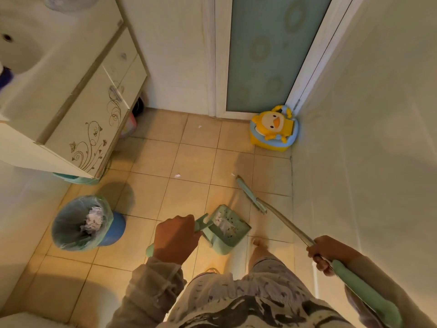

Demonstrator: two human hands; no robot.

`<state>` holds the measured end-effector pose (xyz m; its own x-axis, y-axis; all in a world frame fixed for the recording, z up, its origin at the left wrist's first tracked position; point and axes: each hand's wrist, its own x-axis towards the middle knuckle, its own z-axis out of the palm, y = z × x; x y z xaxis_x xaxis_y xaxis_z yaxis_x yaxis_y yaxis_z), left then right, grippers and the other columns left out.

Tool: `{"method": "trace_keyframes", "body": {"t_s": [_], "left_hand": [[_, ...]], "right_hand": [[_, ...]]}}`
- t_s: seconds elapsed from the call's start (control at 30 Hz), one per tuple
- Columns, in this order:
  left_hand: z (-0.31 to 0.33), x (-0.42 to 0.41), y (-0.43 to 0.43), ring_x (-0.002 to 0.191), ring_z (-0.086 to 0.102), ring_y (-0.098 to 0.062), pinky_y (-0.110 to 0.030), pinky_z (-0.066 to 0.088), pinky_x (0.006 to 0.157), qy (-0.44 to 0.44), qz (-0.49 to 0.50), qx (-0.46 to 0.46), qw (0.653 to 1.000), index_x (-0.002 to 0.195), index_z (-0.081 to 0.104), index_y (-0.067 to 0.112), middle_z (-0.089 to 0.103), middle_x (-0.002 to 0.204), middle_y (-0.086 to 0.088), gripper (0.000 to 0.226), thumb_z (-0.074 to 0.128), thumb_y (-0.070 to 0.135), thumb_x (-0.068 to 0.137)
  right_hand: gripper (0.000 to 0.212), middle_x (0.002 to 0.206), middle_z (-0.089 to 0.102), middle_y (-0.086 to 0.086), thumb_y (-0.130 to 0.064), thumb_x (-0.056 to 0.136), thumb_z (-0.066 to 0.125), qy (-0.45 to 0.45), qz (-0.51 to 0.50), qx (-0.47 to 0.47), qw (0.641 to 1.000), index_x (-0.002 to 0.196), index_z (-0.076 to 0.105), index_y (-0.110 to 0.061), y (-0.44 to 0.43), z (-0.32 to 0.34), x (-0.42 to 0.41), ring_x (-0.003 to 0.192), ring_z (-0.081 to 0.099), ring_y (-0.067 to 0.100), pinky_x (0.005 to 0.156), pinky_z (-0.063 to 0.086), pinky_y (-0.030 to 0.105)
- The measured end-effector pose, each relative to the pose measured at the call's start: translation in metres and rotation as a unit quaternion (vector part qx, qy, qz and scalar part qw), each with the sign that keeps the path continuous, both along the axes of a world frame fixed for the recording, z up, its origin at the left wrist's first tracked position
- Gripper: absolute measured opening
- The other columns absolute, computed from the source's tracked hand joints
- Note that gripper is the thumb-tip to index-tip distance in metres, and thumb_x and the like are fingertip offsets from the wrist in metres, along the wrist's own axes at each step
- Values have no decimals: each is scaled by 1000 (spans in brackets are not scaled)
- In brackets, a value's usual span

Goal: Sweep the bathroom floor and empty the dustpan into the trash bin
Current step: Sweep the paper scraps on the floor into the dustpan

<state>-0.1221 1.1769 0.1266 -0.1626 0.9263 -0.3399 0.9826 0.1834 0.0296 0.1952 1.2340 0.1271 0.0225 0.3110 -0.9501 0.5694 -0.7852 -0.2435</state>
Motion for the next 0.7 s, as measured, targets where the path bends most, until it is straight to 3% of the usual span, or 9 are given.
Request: {"method": "trace_keyframes", "body": {"t_s": [0.1,0.23,0.33,0.43,0.57,0.7], "left_hand": [[1,3,20,85,68,-19,-23,45,68,7,26,2,1000,104,59,20,71,97,1,36,46,51,91],[0,17,45,84,68,-17,-26,52,73,5,89,-9,996,104,59,21,72,94,2,36,46,52,90],[1,33,63,82,67,-18,-27,54,72,9,139,-7,990,103,59,22,71,92,2,35,48,52,90],[3,42,86,82,66,-19,-30,57,74,-5,192,-8,981,102,61,22,70,90,0,31,50,48,89],[5,47,121,81,66,-20,-29,53,71,3,222,-6,975,98,64,20,70,88,-1,29,51,45,90],[5,56,154,88,67,-25,-30,51,73,10,241,-27,970,98,65,18,71,92,-4,32,50,46,91]], "right_hand": [[39,26,35,0,4,87,40,-7,25,21,999,51,35,-9,37,1,-4,17,34,8,35,25,11],[28,48,36,8,6,87,42,-6,84,55,995,63,35,-7,94,2,0,18,34,6,33,27,9],[27,52,34,9,7,88,41,-1,107,58,993,66,35,-7,139,6,6,17,34,6,31,27,8],[29,46,37,8,8,89,41,-7,153,70,986,64,36,-6,185,8,5,15,33,5,28,27,6],[39,18,34,-3,5,89,39,-42,248,77,965,53,36,-8,247,6,-8,14,32,5,28,27,4],[39,21,39,-4,-2,89,40,-65,316,66,944,51,34,-9,280,-4,-20,41,37,12,41,32,19]]}}
